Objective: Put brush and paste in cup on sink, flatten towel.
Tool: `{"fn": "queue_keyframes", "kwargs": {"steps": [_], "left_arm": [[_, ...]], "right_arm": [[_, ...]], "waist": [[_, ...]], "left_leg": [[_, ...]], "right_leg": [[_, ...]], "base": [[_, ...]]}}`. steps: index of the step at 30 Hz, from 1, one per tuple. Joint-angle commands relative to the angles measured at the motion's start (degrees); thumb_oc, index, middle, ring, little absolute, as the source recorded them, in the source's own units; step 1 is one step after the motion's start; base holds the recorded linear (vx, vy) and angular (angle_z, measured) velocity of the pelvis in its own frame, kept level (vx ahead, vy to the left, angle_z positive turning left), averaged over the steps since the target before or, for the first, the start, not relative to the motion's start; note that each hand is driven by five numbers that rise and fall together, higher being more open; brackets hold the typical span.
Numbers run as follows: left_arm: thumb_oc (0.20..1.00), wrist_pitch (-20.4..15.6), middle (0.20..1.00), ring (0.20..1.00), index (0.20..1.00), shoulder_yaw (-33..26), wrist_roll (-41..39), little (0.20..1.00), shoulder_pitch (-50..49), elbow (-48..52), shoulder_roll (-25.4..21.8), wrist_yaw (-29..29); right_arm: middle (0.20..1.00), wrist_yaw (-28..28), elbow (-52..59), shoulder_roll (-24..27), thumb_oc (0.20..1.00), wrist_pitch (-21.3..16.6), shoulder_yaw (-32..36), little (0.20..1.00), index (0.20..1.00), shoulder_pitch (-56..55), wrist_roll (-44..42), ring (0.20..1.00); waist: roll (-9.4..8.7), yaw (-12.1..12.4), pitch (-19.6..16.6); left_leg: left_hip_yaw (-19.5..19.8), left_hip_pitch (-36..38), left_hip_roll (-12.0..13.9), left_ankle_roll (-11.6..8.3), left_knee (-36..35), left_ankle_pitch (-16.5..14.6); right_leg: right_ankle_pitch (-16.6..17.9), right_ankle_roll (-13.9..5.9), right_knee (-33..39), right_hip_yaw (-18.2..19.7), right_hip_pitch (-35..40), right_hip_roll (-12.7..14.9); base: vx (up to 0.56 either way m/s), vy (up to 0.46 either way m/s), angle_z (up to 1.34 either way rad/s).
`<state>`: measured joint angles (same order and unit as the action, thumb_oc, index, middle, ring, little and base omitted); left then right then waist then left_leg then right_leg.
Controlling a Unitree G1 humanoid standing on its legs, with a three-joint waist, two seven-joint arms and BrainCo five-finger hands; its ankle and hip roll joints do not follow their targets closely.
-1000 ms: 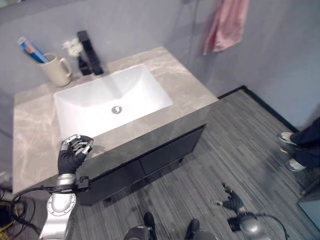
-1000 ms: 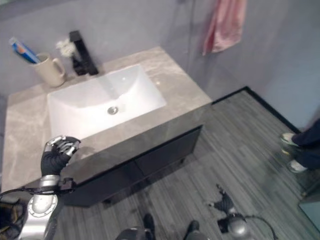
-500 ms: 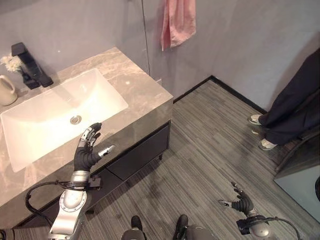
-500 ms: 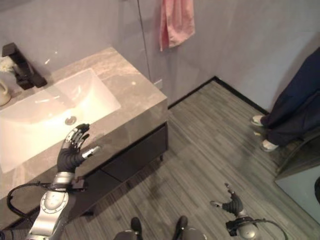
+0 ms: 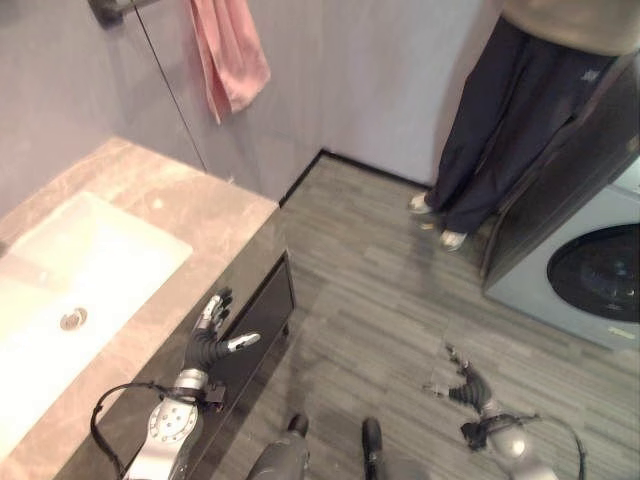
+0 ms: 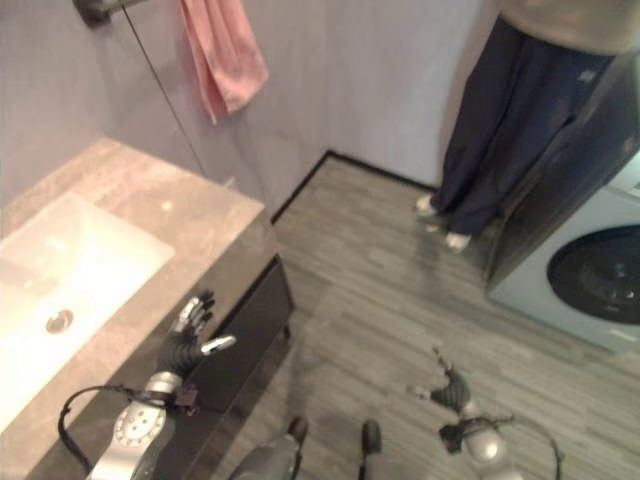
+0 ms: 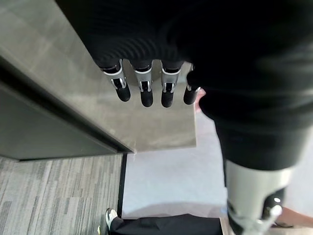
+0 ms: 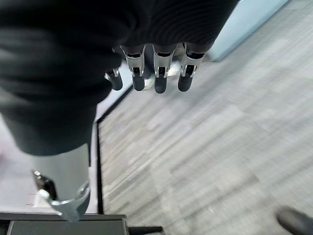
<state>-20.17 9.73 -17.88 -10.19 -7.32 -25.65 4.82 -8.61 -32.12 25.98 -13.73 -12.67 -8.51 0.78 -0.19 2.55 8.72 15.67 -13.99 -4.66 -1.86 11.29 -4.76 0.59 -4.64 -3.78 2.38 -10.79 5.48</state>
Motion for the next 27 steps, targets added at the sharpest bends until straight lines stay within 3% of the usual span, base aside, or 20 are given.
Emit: {"fn": "queue_keyframes", "kwargs": {"steps": [1, 5, 7, 9, 10, 11, 13, 16, 23, 27], "left_arm": [[1.0, -2.8, 1.0, 1.0, 1.0, -0.6, -0.9, 1.0, -1.0, 4.0, -2.5, -1.3], [1.0, -2.5, 1.0, 1.0, 1.0, 0.5, -0.7, 1.0, -2.2, 2.4, -3.2, -1.8], [1.0, -1.8, 1.0, 1.0, 1.0, 1.0, 0.2, 1.0, -3.0, 0.1, -3.0, -1.6], [1.0, -1.4, 1.0, 1.0, 1.0, 1.3, 0.7, 1.0, -2.6, -0.8, -2.9, -1.1], [1.0, -0.4, 1.0, 1.0, 1.0, 1.6, 1.1, 1.0, -2.3, -2.3, -2.6, -0.8], [1.0, -0.4, 1.0, 1.0, 1.0, 1.6, 1.1, 1.0, -2.3, -2.3, -2.6, -0.8], [1.0, 0.5, 1.0, 1.0, 1.0, 2.4, 2.3, 1.0, -2.3, -5.0, -1.9, -0.9], [1.0, 1.7, 1.0, 1.0, 1.0, 2.6, 2.7, 1.0, -2.2, -10.1, 0.2, -0.3], [1.0, 2.7, 1.0, 1.0, 1.0, 2.6, 3.8, 1.0, -0.3, -15.9, 2.3, 1.0], [1.0, 3.0, 1.0, 1.0, 1.0, 2.6, 3.9, 1.0, 1.0, -17.1, 2.6, 1.3]], "right_arm": [[1.0, -1.3, 0.9, 0.7, 1.0, -2.1, 1.8, 1.0, 1.0, 3.4, -1.1, 1.0], [1.0, -1.3, 0.0, 0.5, 1.0, -1.8, 1.4, 1.0, 1.0, 4.3, -0.7, 1.0], [1.0, -1.4, -0.5, -0.1, 1.0, -1.3, 0.8, 1.0, 1.0, 5.3, 0.0, 1.0], [1.0, -1.7, -0.6, -0.5, 1.0, -1.0, 0.5, 1.0, 1.0, 5.9, 0.1, 1.0], [1.0, -1.9, -1.4, -1.1, 1.0, -0.6, 0.0, 1.0, 1.0, 6.5, 0.2, 1.0], [1.0, -1.9, -1.4, -1.1, 1.0, -0.6, 0.0, 1.0, 1.0, 6.5, 0.2, 1.0], [1.0, -2.2, -4.0, -2.1, 1.0, -0.5, -0.4, 1.0, 1.0, 6.8, 0.2, 1.0], [1.0, -2.0, -4.9, -2.4, 1.0, -0.1, -0.1, 1.0, 1.0, 5.1, -1.1, 1.0], [1.0, -1.2, -1.9, -1.0, 1.0, -0.3, 0.7, 1.0, 1.0, 2.0, -1.2, 1.0], [1.0, -1.1, 0.0, -0.2, 1.0, -0.5, 1.2, 1.0, 1.0, 1.5, -1.9, 1.0]], "waist": [[-1.01, 1.0, -0.2], [-0.79, 1.0, 0.2], [-0.93, 1.1, 0.6], [-1.13, 1.5, 1.0], [-1.27, 2.9, 1.4], [-1.29, 2.7, 1.4], [-2.08, 3.0, 0.8], [-1.75, 2.4, -1.0], [-1.79, 1.1, -2.2], [-2.3, 0.9, -1.5]], "left_leg": [[-3.6, 4.9, -0.9, 2.01, -0.8, 0.8], [-6.5, 6.3, -1.2, 3.29, -1.0, -0.6], [-10.2, 6.8, -0.9, 4.04, -1.9, -1.0], [-11.3, 6.7, -0.6, 4.03, -1.7, -1.0], [-13.2, 6.7, 0.1, 3.84, -1.2, -1.3], [-13.1, 6.7, 0.1, 3.83, -1.1, -1.3], [-15.4, 7.1, 0.6, 3.8, -0.9, -1.8], [-15.3, 8.4, 0.9, 3.52, -1.1, -1.8], [-13.2, 9.1, 2.6, 1.35, -1.5, 0.5], [-13.1, 6.3, 3.3, -0.29, 4.7, 2.3]], "right_leg": [[-3.3, -0.86, -3.8, -1.5, 2.9, -3.8], [-1.7, -2.14, -3.9, 1.9, 1.7, -3.5], [0.5, -3.95, -3.8, 2.5, -0.3, -2.5], [0.8, -4.13, -5.0, 1.1, -1.5, -2.4], [-0.2, -3.96, -9.1, -7.6, -2.2, -1.6], [-0.3, -3.97, -9.3, -7.8, -2.3, -1.6], [-3.6, -2.62, -10.8, -14.0, 0.2, -1.9], [-5.1, -0.16, -8.8, -12.3, 1.8, -3.9], [-6.2, 1.51, -5.1, -12.5, 4.9, -5.7], [-6.1, 2.33, -3.2, -12.8, 6.3, -6.2]], "base": [[-0.03, 0.11, -0.23], [-0.06, 0.17, -0.59], [-0.12, 0.158, -0.52], [-0.07, 0.043, -0.62], [-0.05, 0.036, -0.78], [-0.06, 0.038, -0.72], [-0.01, -0.031, -0.64], [0.14, -0.111, -0.33], [0.09, -0.128, 0.13], [0.04, -0.125, 0.32]]}}
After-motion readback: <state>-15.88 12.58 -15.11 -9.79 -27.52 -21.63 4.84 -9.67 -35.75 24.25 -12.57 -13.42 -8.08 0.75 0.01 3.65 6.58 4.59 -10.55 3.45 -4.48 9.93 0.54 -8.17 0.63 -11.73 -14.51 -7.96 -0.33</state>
